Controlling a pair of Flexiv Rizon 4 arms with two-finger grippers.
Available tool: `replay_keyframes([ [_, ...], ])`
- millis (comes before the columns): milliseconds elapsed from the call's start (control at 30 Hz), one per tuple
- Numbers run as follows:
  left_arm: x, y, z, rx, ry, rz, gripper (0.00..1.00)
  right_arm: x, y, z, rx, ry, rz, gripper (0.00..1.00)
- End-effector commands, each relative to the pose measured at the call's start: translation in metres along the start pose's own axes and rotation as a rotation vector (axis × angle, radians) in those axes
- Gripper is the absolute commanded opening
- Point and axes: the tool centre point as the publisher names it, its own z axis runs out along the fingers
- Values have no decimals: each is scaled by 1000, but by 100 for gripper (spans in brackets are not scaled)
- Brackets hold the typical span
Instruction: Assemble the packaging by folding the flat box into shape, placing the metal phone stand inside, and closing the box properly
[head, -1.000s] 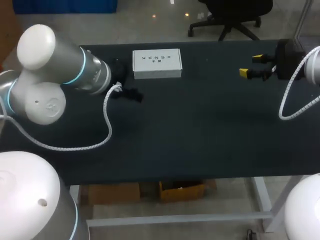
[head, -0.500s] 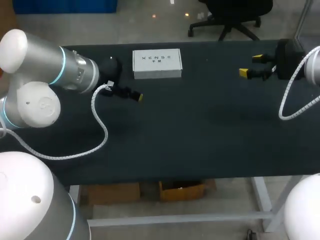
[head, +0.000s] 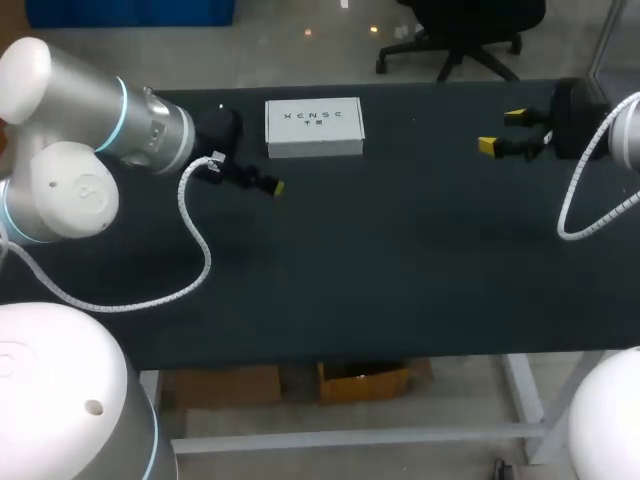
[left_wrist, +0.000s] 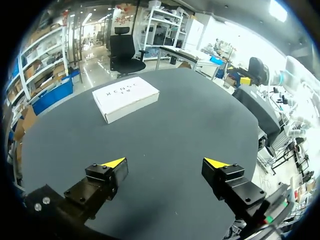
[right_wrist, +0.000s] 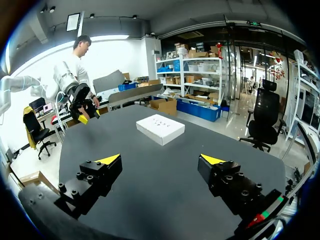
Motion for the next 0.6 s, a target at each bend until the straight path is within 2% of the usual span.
replay_keyframes([
  [33, -1, -6, -2, 19, -31, 93, 100, -1, -1, 0, -6, 4, -1, 100],
  [233, -8, -16, -9, 61, -10, 239, 100, -1, -1, 0, -6, 4, -1, 100],
  [367, -10, -19, -12, 82, -16, 289, 100, -1, -1, 0, -6, 4, -1, 100],
  [500, -11, -16, -14, 104, 2, 329, 100, -1, -1, 0, -6, 4, -1, 100],
  [600, -15, -15, -16, 121, -14, 342, 100, -1, -1, 0, -6, 4, -1, 100],
])
